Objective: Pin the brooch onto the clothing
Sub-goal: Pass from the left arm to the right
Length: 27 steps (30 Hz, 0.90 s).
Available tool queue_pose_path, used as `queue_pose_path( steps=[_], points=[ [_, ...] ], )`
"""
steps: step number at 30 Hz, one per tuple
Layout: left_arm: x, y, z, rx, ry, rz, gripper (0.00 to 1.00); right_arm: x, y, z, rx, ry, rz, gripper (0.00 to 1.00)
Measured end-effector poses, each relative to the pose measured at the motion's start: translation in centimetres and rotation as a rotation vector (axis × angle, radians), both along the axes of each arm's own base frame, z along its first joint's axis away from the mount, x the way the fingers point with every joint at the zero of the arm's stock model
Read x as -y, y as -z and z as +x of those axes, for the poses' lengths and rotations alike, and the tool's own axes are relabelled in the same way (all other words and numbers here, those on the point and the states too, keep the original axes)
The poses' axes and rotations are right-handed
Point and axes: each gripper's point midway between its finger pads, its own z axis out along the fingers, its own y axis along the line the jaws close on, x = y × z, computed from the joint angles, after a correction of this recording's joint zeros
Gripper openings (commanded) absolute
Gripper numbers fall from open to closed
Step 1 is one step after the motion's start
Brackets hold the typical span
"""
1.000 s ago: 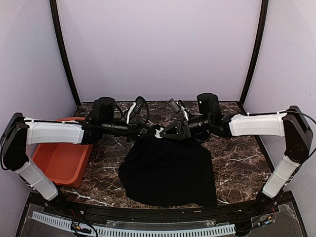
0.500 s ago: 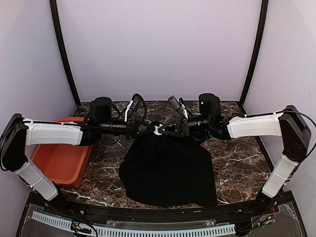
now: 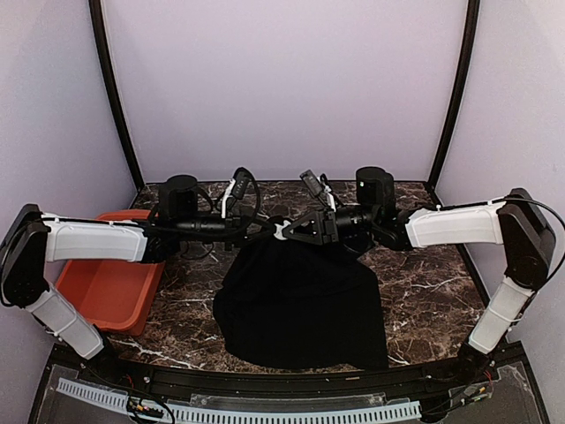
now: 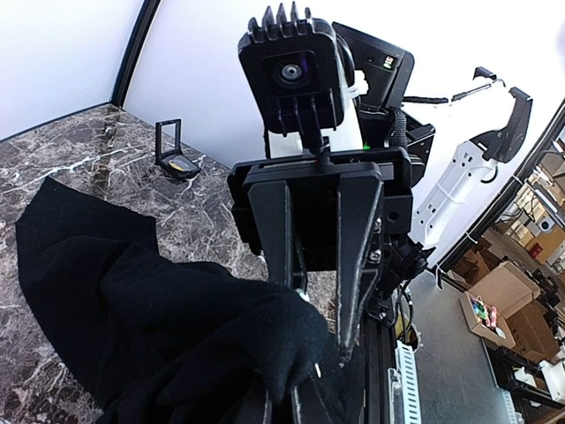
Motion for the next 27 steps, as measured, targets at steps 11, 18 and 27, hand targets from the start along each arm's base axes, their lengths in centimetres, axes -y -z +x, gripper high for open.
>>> queue_pose_path(
  steps=[11, 18, 27],
  points=[
    [-0.3, -0.5, -0.1, 0.014, -0.014, -0.013, 0.01, 0.1, 0.0, 0.2, -0.017, 0.016, 0.013, 0.0],
    [-0.4, -0.6, 0.0, 0.001, -0.02, -0.018, 0.22, 0.0, -0.1, 0.4, -0.01, 0.019, 0.023, 0.0],
    [-0.8, -0.4, 0.6, 0.041, -0.017, 0.029, 0.45, 0.4, 1.2, 0.6, -0.035, -0.001, -0.12, 0.0]
  ],
)
